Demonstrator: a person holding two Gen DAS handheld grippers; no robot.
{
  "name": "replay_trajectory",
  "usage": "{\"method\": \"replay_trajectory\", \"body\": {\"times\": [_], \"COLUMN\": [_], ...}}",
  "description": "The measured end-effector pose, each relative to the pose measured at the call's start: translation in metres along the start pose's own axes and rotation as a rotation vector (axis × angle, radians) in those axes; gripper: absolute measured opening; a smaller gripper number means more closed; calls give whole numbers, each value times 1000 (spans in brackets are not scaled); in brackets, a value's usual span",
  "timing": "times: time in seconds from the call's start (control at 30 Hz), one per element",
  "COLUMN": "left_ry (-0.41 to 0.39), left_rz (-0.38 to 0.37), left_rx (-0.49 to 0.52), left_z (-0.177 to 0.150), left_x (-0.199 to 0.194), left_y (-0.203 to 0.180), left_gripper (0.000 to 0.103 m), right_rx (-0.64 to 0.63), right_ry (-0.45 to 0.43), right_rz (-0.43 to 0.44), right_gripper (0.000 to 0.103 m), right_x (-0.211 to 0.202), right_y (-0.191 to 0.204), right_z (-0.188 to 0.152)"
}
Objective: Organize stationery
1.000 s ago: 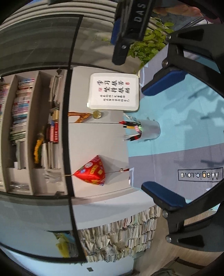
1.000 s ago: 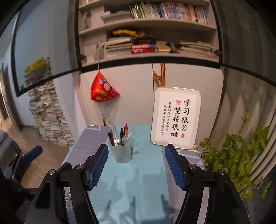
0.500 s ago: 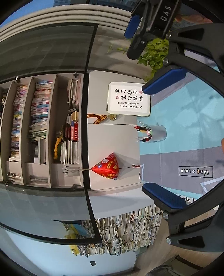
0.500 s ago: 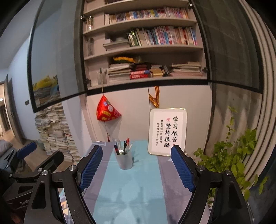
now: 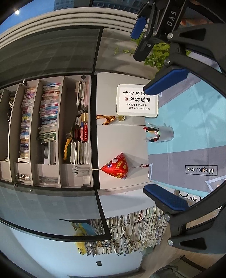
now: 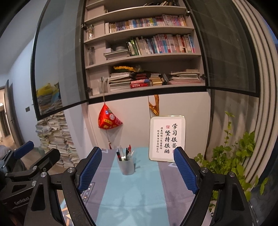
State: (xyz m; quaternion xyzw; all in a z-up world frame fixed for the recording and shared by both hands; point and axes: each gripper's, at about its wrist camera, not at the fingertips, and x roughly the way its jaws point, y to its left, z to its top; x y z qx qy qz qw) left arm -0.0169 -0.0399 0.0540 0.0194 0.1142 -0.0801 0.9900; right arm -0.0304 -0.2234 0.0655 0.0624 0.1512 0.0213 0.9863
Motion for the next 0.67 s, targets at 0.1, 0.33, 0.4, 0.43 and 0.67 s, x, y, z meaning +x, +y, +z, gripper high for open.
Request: {"method": "replay_trajectory", "body": {"times": [0.1, 0.33, 0.4, 0.43, 0.67], "left_ry": [3, 7, 10, 11, 18], "left_rz": [-2, -1, -2, -1, 0], "left_rx": [-2, 5, 7, 7, 7], "left_z": [-2, -4, -5, -5, -6], "left_x": [1, 1, 2, 2, 3], "left_y": [0, 0, 0, 0, 0], "left_gripper": [102, 102, 102, 102, 102], "right_rx": [5, 7, 7, 6, 1], "right_ry": [9, 17, 18, 19, 31], "right_rz": [5, 9, 9, 9, 13], "right_gripper": [85, 85, 85, 85, 85], "right_x": [1, 3, 4, 4, 8], "right_y": [0, 2, 1, 1, 5], "right_z": [-3, -5, -5, -5, -10]}}
